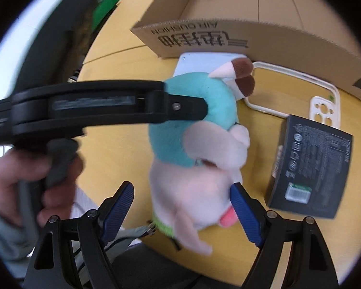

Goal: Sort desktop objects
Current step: 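Close the left gripper on the teal-and-pink plush pig's head, then lift the plush pig with the left gripper and carry it over the box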

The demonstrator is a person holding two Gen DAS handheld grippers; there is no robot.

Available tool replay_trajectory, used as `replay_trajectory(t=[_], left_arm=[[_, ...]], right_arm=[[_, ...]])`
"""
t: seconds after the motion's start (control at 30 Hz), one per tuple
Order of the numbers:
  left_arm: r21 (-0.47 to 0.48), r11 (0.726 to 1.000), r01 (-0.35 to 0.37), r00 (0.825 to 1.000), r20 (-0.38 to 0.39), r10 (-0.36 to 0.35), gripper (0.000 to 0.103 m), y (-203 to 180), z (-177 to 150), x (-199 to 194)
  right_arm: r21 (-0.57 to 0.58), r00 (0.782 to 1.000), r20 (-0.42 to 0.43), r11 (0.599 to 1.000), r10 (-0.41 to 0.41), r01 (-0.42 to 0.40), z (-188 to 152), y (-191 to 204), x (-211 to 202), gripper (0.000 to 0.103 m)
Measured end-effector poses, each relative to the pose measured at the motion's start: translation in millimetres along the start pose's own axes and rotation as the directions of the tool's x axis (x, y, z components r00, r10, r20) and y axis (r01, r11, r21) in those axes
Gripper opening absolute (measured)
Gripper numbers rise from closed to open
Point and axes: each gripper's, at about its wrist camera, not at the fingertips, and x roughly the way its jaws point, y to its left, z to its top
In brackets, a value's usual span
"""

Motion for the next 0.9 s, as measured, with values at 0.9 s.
replay_trajectory(t=[0.9], left_arm=[[0.050,0.999,-0.014,0.998,0.066,0.010,0.059,-23,-8,-35]], right_arm=[[-0.092,0.999,0.039,0.996,0.014,-0.010,-9,12,0,0.058]])
